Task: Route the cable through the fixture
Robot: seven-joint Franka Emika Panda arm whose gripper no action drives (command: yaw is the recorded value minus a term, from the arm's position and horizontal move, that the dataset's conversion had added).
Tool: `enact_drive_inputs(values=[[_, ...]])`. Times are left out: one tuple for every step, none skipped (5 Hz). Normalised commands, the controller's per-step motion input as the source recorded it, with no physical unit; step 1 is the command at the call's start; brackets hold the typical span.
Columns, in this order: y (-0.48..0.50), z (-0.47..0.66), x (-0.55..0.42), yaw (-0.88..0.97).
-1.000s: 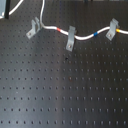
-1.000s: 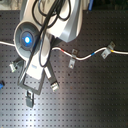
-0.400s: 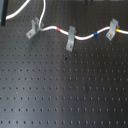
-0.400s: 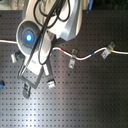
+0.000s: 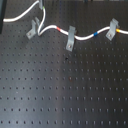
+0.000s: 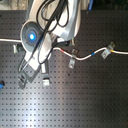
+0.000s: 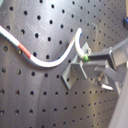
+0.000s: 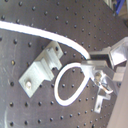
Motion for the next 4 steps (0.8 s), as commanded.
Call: enact_drive_inputs(values=[[-0.052,0.15,-0.225,0.57],[-0.033,0.05,-0.264,0.59],[-0.247,0.08,-0.319,0.20],[-0.331,0.01,-0.116,-0.24]])
